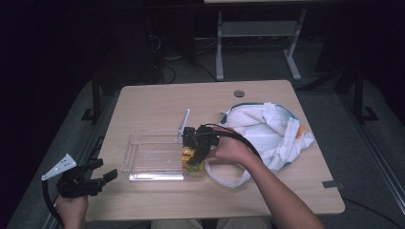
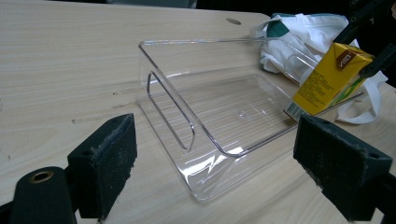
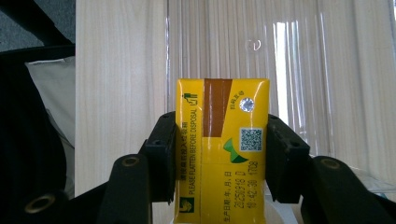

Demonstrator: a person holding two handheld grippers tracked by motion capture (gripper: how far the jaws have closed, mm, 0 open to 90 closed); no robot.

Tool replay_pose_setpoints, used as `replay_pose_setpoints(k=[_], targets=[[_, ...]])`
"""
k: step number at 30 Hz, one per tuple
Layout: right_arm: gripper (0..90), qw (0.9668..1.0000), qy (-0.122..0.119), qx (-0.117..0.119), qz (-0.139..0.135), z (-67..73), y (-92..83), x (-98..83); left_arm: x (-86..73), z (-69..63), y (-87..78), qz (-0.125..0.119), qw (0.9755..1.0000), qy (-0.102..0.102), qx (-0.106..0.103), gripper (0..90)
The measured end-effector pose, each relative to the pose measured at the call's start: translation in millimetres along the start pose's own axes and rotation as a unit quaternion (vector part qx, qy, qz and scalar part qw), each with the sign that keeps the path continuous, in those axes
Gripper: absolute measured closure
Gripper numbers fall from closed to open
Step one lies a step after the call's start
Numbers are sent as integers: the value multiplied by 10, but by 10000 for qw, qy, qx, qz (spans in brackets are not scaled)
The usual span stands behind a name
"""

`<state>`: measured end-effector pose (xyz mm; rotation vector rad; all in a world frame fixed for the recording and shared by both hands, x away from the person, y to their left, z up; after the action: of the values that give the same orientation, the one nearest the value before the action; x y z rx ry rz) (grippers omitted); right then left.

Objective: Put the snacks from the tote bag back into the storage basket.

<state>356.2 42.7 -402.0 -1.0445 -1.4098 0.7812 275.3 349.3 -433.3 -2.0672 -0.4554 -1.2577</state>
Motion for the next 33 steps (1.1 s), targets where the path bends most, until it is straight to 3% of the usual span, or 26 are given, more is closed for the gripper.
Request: replay_pose_setpoints(k=[9, 33], targets=[[515, 9999, -143, 20, 83, 32, 62, 1, -1, 6, -4, 1, 10000, 4, 4, 130], [501, 9998, 13, 187, -112, 48, 52, 9, -5, 1, 5, 44, 10000, -11, 6, 130]])
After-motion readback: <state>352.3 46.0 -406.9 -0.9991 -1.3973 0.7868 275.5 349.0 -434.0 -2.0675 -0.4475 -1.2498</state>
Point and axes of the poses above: each handheld gripper's, and its own axes: y roughly forward along the jaws, x roughly out of its top, z roughly to its left, the point moved 6 cm from there along y, roughly forward along the jaws, and after that the axes turned 9 degrees about -x, right-handed, at the moved point
